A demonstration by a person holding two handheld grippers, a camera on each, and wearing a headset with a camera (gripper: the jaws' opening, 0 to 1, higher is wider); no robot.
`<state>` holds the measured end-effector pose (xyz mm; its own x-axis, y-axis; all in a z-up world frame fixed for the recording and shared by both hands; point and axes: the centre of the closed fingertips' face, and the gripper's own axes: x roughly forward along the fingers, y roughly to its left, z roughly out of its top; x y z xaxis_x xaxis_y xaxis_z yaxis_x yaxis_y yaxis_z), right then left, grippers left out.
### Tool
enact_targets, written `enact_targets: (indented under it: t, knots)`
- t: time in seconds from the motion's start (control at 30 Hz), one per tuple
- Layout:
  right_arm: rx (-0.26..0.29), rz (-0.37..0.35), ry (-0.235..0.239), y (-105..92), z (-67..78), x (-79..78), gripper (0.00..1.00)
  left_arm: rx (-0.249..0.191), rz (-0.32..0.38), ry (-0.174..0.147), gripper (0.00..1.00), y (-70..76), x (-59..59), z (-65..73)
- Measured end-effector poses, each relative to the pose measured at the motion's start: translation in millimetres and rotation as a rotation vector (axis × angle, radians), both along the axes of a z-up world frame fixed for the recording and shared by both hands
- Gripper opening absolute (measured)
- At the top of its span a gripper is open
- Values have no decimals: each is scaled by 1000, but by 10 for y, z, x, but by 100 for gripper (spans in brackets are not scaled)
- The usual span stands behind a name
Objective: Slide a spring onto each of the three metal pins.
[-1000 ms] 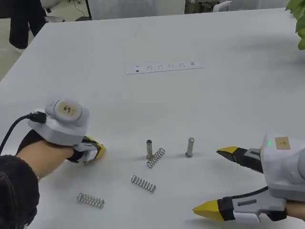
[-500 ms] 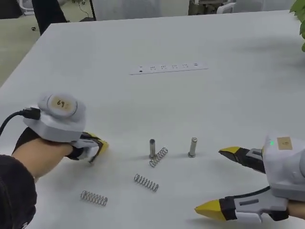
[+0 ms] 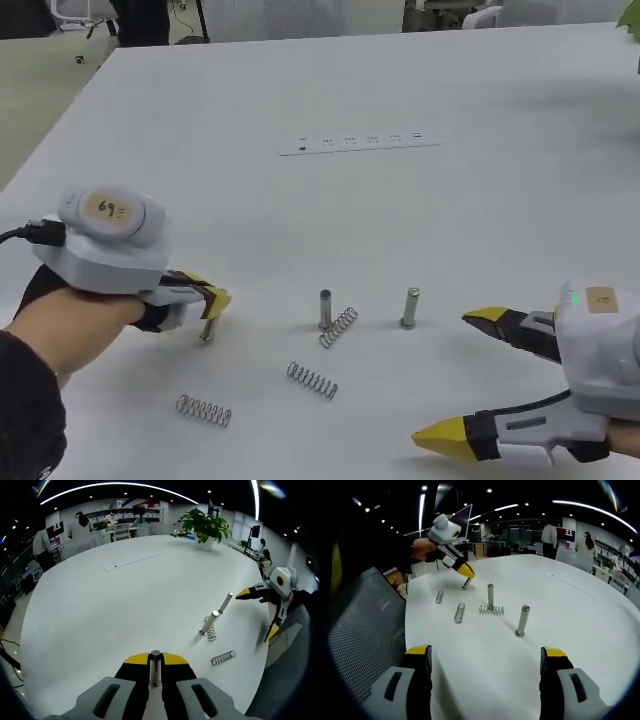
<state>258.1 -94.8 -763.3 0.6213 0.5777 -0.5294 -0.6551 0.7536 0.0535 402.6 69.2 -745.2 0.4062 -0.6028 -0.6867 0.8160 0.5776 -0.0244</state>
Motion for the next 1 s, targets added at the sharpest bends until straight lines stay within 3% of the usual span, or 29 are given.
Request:
enact_targets:
  t: [0.57,1.0]
  knots:
    - [-2,4,1,5,-4,-7,89,-24,2,-9,0,-1,-100,50]
    - [-6,8,5,9,-14,-16,89,-28,-4,7,0,-21,-130,42]
